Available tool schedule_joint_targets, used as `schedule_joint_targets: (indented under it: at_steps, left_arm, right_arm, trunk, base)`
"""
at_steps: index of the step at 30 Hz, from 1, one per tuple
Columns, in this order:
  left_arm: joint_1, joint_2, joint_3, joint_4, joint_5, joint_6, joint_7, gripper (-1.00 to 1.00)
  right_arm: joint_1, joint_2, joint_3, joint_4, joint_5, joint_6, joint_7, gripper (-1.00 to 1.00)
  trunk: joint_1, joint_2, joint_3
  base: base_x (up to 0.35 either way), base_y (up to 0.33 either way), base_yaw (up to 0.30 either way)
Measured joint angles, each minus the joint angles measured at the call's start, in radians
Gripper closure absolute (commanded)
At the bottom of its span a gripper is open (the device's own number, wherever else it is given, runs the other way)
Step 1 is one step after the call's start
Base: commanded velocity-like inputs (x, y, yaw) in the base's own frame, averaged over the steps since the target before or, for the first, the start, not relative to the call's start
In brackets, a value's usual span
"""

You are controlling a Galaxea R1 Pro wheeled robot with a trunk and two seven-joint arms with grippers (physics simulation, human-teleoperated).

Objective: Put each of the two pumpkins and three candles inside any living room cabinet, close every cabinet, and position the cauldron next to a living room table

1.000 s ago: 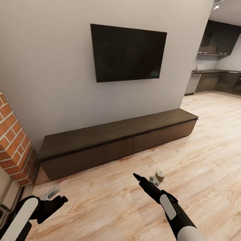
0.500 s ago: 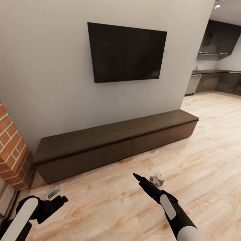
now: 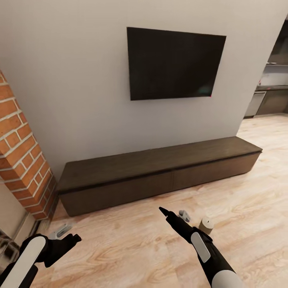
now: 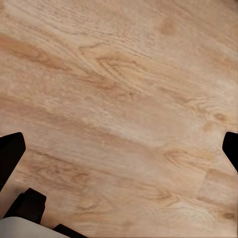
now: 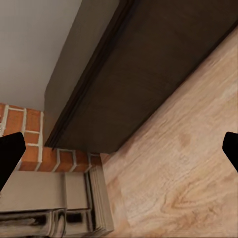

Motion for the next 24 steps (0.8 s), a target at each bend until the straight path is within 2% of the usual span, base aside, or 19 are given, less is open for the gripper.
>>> schedule_joint_targets:
  at_steps: [7, 15, 20, 24]
  left_arm:
    - [0.0, 0.0, 0.0, 0.0, 0.0, 0.0, 0.0, -1.0]
    - [0.0, 0.0, 0.0, 0.0, 0.0, 0.0, -0.001, -1.0]
    - [0.0, -0.001, 0.0, 0.0, 0.0, 0.0, -0.002, -1.0]
    - [0.0, 0.0, 0.0, 0.0, 0.0, 0.0, -0.002, -1.0]
  right_arm:
    - [0.0, 0.0, 0.0, 0.0, 0.0, 0.001, 0.0, -1.0]
    - [0.0, 0.0, 0.0, 0.0, 0.0, 0.002, 0.001, -1.0]
    - [0.0, 0.0, 0.0, 0.0, 0.0, 0.002, 0.002, -1.0]
    - [0.0, 0.0, 0.0, 0.0, 0.0, 0.001, 0.002, -1.0]
  trunk:
    - [0.0, 0.0, 0.0]
    - [0.0, 0.0, 0.0]
    - [0.0, 0.0, 0.0]
    - [0.0, 0.0, 0.0]
  base:
    - [0.064, 0.0, 0.282]
    - [0.214, -0.075, 0.27]
    - [0.275, -0.11, 0.051]
    - [0.115, -0.06, 0.006]
